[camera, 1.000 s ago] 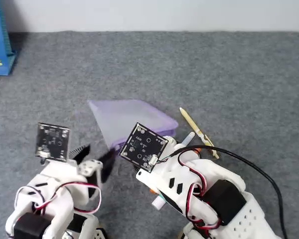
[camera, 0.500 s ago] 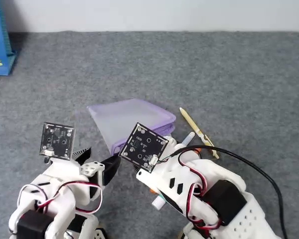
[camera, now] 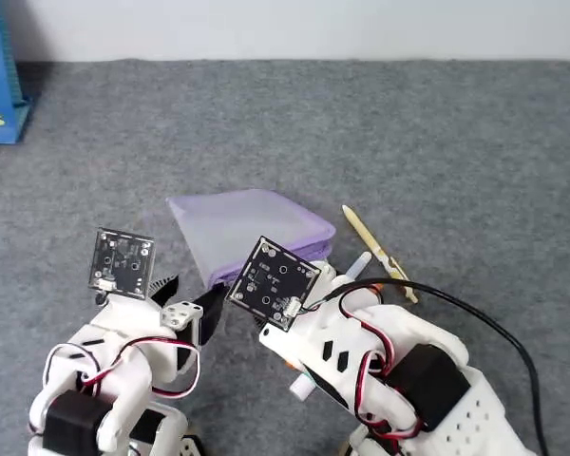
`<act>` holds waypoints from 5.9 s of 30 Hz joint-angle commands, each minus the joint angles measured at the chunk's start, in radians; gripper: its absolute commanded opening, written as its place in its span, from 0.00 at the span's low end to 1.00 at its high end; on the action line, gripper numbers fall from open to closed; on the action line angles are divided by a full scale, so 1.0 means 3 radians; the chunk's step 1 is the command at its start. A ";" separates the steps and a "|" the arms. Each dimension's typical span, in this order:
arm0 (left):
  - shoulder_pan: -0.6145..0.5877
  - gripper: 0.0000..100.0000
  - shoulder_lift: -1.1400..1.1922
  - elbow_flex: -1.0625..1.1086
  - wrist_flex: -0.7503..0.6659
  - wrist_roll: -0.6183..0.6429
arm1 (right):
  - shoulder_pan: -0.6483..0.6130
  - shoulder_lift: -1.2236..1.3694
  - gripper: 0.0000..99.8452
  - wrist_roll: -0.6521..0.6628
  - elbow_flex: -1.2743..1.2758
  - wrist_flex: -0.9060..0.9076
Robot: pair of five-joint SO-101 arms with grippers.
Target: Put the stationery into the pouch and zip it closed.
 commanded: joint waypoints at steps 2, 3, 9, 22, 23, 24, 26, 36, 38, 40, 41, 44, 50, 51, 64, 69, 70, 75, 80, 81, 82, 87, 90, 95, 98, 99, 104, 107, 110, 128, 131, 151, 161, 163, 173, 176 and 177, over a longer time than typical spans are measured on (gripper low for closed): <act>-0.0026 0.11 0.0010 -0.0028 -0.0087 -0.0128 | -0.0013 -0.0059 0.01 -0.0015 -0.0036 0.0038; -0.0026 0.10 0.0010 -0.0028 -0.0087 -0.0143 | -0.0013 -0.0049 0.01 -0.0015 -0.0031 0.0038; -0.0015 0.02 0.0010 -0.0038 -0.0087 -0.0169 | -0.0105 -0.0038 0.01 -0.0015 -0.0026 0.0141; -0.0026 0.01 0.0000 -0.0054 -0.0210 0.0077 | -0.0125 -0.0033 0.01 -0.0020 -0.0020 0.0161; -0.0026 0.01 0.0000 -0.0054 -0.0235 0.0148 | -0.0059 -0.0033 0.01 -0.0020 -0.0015 0.0161; -0.0026 0.01 0.0000 -0.0054 -0.0266 0.0194 | 0.0043 -0.0033 0.01 -0.0015 0.0010 0.0136; -0.0026 0.01 0.0000 -0.0054 -0.0281 0.0220 | 0.0320 -0.0028 0.01 -0.0005 0.0066 0.0130; -0.0026 0.01 0.0000 -0.0033 -0.0276 0.0225 | 0.1399 -0.0069 0.01 0.0389 0.0404 0.0156; -0.0026 0.01 0.0005 -0.0028 -0.0271 0.0225 | 0.1430 -0.0069 0.01 0.0389 0.0404 0.0156; -0.0026 0.01 0.0005 -0.0028 -0.0271 0.0230 | 0.1337 -0.0069 0.01 0.0358 0.0404 0.0156; -0.0026 0.01 0.0000 -0.0028 -0.0271 0.0230 | 0.1261 -0.0069 0.01 0.0332 0.0404 0.0156; -0.0026 0.01 0.0000 -0.0049 -0.0281 0.0235 | 0.1005 -0.0074 0.01 0.0005 0.0389 0.0130; -0.0026 0.01 -0.0005 -0.0033 -0.0501 0.0235 | 0.0504 -0.0074 0.16 -0.0849 0.0409 0.0187; -0.0026 0.01 -0.0005 -0.0033 -0.0522 0.0235 | 0.0458 -0.0064 0.19 -0.1013 0.0409 0.0202; -0.0026 0.01 -0.0010 -0.0049 -0.0563 0.0235 | 0.0054 -0.0074 0.25 -0.1110 0.1325 -0.0770; -0.0026 0.01 -0.0010 -0.0049 -0.0563 0.0235 | -0.0289 -0.0074 0.25 -0.1514 0.1381 -0.1256; -0.0026 0.01 -0.0010 -0.0049 -0.0563 0.0235 | -0.0330 -0.0074 0.25 -0.1519 0.1381 -0.1337; -0.0225 0.01 -0.0010 -0.0054 -0.0563 0.0235 | -0.0376 -0.0074 0.25 -0.1534 0.1381 -0.1486; -0.0266 0.01 -0.0010 -0.0033 -0.0563 0.0235 | -0.0606 -0.0074 0.25 -0.1539 0.1376 -0.1496; -0.0266 0.01 -0.0010 -0.0033 -0.0563 0.0235 | -0.0662 -0.0074 0.25 -0.1539 0.1376 -0.1527; -0.0261 0.01 -0.0010 -0.0033 -0.0563 0.0235 | -0.0693 -0.0074 0.25 -0.1539 0.1376 -0.1593; -0.0261 0.01 -0.0010 -0.0033 -0.0552 0.0235 | -0.0632 -0.0038 0.25 -0.1539 0.1381 -0.1905; -0.0256 0.01 -0.0010 -0.0028 -0.0537 0.0235 | -0.0627 -0.0038 0.25 -0.1539 0.1422 -0.2069; -0.0256 0.01 -0.0010 -0.0023 -0.0537 0.0235 | -0.0611 -0.0038 0.25 -0.1534 0.1606 -0.2386; -0.0256 0.01 -0.0010 0.0003 -0.0537 0.0235 | -0.0529 -0.0038 0.25 -0.1534 0.1739 -0.2606; -0.0256 0.01 -0.0010 0.0018 -0.0552 0.0235 | -0.0499 -0.0038 0.25 -0.1534 0.1775 -0.2672; -0.0256 0.01 -0.0010 0.0028 -0.0552 0.0230 | -0.0468 -0.0069 0.12 -0.1519 0.1882 -0.2821; -0.0256 0.01 -0.0010 0.0028 -0.0552 0.0230 | -0.0458 -0.0074 0.00 -0.1509 0.1872 -0.2810; -0.0271 0.01 -0.0010 0.0028 -0.0542 0.0230 | -0.0355 -0.0079 0.02 -0.1504 0.1867 -0.2729; -0.0276 0.01 -0.0010 0.0033 -0.0537 0.0230 | 0.0376 -0.2222 0.01 -0.0552 0.1882 -0.0821; -0.0276 0.01 -0.0010 0.0033 -0.0537 0.0230 | 0.0565 -0.2294 0.01 -0.0517 0.1882 -0.0719; -0.0281 0.01 -0.0010 0.0222 -0.0557 0.0230 | 0.1644 -0.2376 0.01 -0.0460 0.1872 -0.0652; -0.0281 0.01 -0.0010 0.0222 -0.0552 0.0215 | 0.1690 -0.2376 0.01 -0.0460 0.1867 -0.0657; -0.0281 0.01 -0.0015 0.0222 -0.0552 0.0215 | 0.1680 -0.2376 0.01 -0.0460 0.1862 -0.0673; -0.0276 0.08 -0.0005 0.0309 -0.0808 0.0235 | 0.1210 -0.2376 0.01 -0.0481 0.1488 -0.0453; -0.0271 0.19 0.0000 0.0381 -0.0859 0.0271 | 0.1153 -0.2376 0.01 -0.0486 0.1458 -0.0442; -0.0271 0.22 0.0000 0.0401 -0.0859 0.0338 | 0.1153 -0.2376 0.01 -0.0486 0.1458 -0.0442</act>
